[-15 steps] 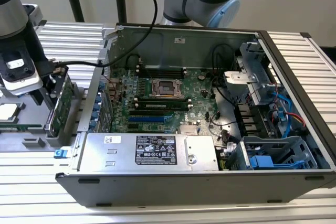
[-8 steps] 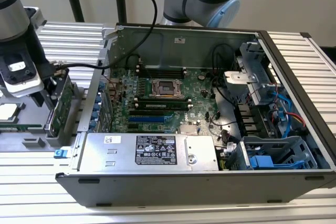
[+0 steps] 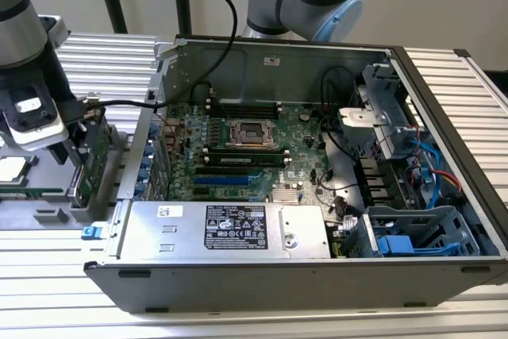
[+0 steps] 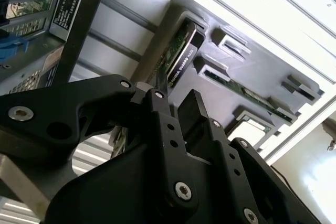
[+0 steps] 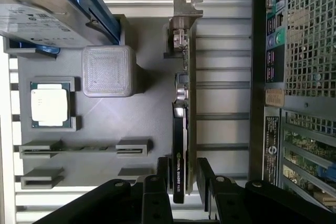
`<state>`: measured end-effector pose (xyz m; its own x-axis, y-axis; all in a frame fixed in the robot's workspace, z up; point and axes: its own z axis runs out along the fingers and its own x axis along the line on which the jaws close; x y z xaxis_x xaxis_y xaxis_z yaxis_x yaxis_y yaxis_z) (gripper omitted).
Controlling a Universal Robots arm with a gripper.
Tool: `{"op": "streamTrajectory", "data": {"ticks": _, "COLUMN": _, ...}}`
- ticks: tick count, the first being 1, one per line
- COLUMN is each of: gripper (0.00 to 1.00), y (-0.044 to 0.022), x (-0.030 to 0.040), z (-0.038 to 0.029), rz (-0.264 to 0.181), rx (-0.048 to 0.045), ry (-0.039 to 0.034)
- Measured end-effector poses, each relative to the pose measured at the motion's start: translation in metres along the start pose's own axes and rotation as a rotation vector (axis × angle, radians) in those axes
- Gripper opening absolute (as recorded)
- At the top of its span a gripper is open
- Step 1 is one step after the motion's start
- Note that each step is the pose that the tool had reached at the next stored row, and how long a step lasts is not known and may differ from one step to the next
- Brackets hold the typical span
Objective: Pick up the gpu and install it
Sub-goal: 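Pick up the gpu and move the gpu toward the slot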
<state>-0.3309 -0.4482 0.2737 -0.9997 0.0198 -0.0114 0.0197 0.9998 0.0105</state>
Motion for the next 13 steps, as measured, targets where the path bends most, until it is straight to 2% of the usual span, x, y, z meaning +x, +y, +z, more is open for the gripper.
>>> {"op": "streamTrajectory", "data": {"ticks": 13, "gripper": 1.00, "y": 0.0000, "x": 0.0002, "z": 0.0091, "rz": 0.000, "rx": 0.0070, "ry": -0.0002}}
